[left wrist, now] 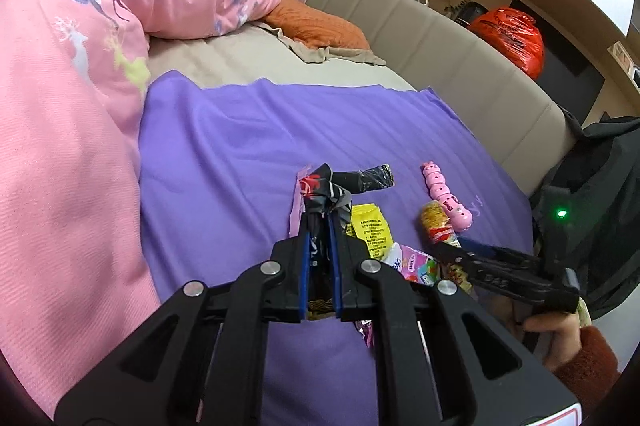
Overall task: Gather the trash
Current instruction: 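Grasp the black wrapper with the left gripper while the right grasps the gold-green snack bag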
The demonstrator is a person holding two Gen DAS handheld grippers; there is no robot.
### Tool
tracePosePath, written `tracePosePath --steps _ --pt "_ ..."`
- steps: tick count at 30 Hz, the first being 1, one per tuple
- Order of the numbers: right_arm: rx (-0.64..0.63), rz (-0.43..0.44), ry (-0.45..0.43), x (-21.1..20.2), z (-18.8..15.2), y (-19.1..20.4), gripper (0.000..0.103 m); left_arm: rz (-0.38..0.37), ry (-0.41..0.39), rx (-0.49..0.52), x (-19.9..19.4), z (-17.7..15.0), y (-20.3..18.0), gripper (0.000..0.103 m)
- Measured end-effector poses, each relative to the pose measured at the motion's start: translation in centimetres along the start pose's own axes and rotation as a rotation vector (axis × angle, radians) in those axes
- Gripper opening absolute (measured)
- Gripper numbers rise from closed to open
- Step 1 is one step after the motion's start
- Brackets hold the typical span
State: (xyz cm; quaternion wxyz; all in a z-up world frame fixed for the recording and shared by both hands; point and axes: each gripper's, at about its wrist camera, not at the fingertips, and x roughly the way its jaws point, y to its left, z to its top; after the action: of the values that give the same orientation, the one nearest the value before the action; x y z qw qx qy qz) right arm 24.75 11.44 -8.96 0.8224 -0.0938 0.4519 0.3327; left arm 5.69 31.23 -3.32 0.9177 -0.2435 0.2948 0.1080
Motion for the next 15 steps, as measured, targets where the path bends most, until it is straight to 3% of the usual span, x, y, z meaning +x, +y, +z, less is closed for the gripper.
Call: tracePosePath --steps 1,4,8,15 --pt "-0.001 0.0 -0.011 -0.3 -0.2 0.0 0.032 -0.004 -0.003 0.003 0.0 0.0 -0.1 0.008" --pt "-0.026 0.012 -0.07 -3.0 -0.7 0.5 0.028 -0.013 -0.014 0.008 -0.3 0.1 -0.3 0.007" --pt "-0.085 0.001 -0.125 -7.3 -1.2 1.0 0.028 -0.038 -0.049 0.043 -1.7 0.0 -2.0 0.007" --pt "-0.103 -0.005 -0.262 -17.3 -2.7 -1.9 0.028 -0.053 -0.116 0.136 -5.5 0.8 -8.0 0.007"
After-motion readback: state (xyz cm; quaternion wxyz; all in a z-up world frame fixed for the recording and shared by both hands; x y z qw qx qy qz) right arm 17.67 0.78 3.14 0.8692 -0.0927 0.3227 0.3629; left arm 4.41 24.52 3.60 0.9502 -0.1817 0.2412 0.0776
